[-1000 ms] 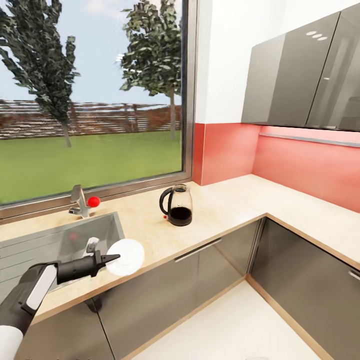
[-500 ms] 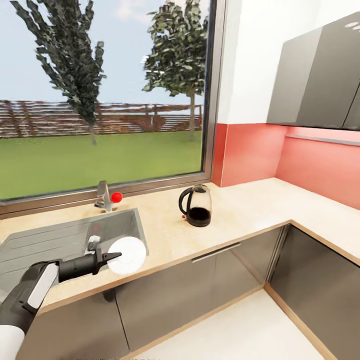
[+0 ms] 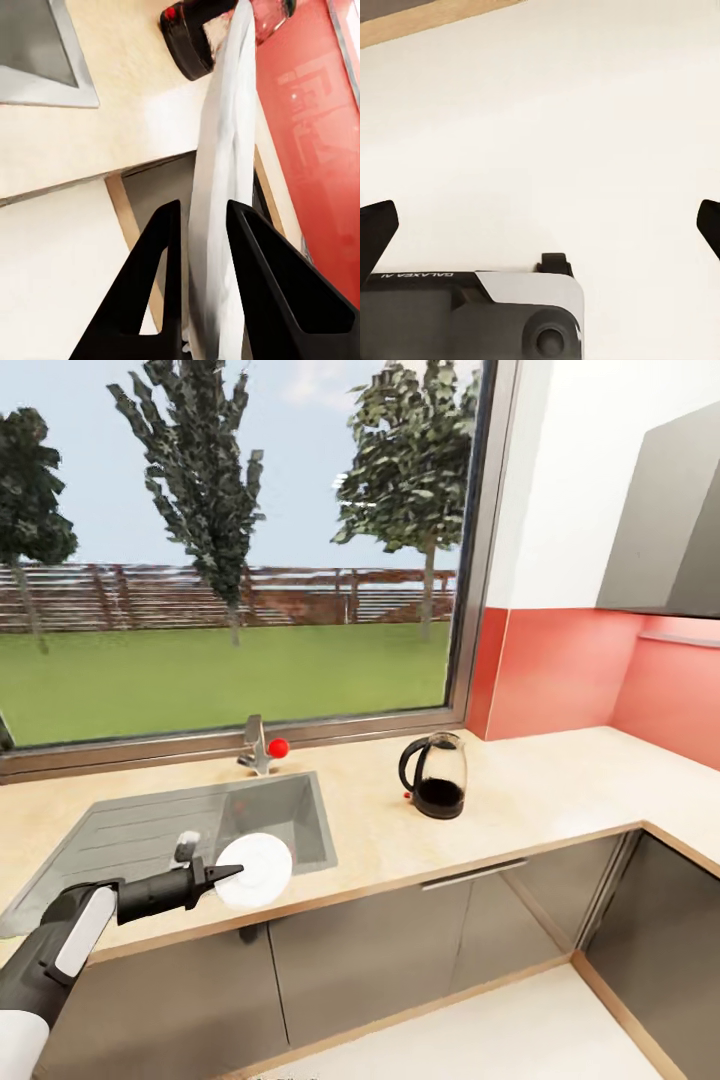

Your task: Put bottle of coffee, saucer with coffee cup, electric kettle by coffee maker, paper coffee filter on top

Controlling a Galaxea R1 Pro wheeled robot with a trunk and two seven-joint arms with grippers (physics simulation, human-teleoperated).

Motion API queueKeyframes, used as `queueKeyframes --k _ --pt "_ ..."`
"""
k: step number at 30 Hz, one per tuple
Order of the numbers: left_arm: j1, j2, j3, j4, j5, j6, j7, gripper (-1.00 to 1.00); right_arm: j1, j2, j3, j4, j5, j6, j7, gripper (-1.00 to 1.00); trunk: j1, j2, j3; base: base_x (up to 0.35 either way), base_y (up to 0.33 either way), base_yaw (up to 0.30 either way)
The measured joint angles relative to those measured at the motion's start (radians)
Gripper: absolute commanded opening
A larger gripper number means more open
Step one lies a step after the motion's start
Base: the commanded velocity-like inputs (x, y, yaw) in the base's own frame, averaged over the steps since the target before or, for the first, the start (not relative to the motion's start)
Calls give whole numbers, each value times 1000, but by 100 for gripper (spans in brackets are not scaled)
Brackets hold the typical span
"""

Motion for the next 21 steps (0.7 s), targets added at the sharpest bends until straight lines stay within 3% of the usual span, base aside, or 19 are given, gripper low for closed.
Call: queueKeyframes --k 21 --pt "-5 2 1 -8 0 0 0 -100 0 0 1 0 1 0 0 100 0 0 0 0 0 279"
